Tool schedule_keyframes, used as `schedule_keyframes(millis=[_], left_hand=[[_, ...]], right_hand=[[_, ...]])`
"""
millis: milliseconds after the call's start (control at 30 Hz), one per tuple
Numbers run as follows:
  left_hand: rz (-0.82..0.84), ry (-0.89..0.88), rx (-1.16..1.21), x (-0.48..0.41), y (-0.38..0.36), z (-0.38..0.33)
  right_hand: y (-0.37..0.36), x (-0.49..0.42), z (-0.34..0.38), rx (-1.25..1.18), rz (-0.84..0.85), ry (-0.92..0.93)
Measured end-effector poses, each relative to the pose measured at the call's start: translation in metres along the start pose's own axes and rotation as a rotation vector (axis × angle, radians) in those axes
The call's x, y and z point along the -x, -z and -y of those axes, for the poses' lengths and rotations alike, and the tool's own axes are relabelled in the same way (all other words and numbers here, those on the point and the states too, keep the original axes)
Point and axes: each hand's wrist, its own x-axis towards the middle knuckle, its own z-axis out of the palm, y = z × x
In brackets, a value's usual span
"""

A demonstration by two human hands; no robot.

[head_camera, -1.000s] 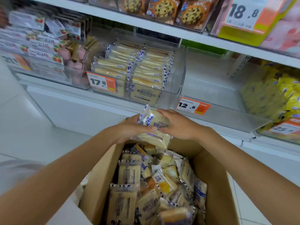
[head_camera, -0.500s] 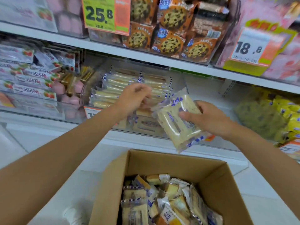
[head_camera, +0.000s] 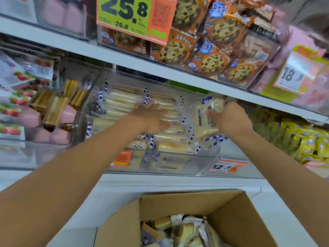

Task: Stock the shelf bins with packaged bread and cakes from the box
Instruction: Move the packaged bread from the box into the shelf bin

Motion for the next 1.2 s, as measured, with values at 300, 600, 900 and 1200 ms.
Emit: schedule_keyframes(millis=[300,600,900,1200], left_hand=[[0.027,0.005,0.040,0.008,0.003,0.002],[0.032,-0.001,0.053,0.011,0.003,0.002],[0.043,0.005,0.061,0.010,0.001,0.000],[0.041,0.015,0.049,0.008,0.001,-0.001]], right_hand=[[-0.077,-0.067,0.062,0.411,-0.111,0.137],[-0.077,-0.088,0.060,0.495,-0.041,0.072],[-0.102,-0.090,0.060,0.105,0.255,0.366],[-0.110,-0.079,0.043,0.057,0.439,0.339]])
